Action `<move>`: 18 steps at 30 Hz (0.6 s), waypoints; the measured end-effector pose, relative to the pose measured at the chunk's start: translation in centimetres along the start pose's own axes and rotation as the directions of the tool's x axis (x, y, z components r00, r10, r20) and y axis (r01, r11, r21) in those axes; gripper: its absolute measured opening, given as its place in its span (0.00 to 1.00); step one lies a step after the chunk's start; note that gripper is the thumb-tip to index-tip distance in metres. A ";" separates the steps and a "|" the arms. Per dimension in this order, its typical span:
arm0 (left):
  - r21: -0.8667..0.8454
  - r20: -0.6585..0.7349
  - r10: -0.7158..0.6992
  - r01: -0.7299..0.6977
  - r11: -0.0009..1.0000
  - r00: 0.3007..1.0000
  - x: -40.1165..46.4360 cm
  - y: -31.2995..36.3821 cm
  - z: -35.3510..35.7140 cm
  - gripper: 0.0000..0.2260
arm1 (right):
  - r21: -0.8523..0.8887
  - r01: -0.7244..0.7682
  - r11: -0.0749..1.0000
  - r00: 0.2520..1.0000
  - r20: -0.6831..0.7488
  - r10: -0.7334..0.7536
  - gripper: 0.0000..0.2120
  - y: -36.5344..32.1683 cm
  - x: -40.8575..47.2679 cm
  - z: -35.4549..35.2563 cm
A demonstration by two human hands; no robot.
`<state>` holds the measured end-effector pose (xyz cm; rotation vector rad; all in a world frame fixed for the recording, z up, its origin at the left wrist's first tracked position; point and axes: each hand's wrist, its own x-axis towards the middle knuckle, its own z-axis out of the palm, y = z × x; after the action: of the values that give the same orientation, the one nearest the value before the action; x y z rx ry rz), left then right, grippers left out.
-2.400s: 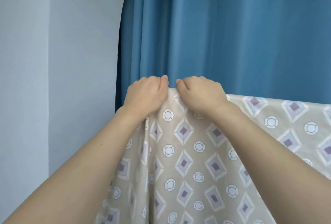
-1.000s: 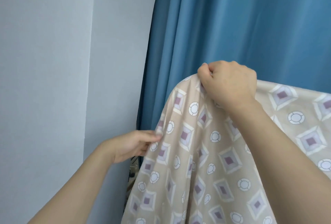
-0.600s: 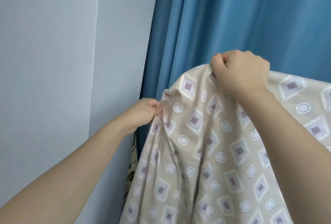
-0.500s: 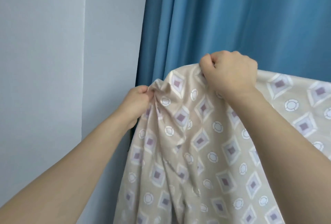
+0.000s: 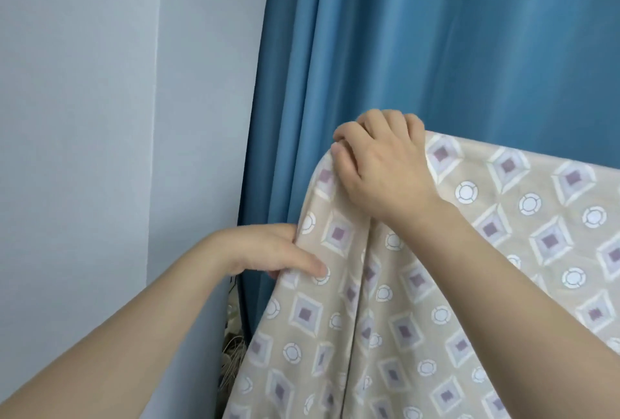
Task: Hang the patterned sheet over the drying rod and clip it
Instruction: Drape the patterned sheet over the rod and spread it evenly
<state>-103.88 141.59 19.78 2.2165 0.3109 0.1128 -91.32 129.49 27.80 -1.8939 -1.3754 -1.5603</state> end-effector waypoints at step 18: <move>-0.483 -0.330 -0.076 -0.100 0.870 0.941 -2.3 -10.5 1.7 0.23 | -0.156 0.451 0.879 0.892 0.127 -0.435 0.10 -5.7 -5.9 3.4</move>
<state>-107.72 145.91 10.55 1.6771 0.4054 0.5302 -93.69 132.00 19.62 -1.8543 -1.8688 -1.8865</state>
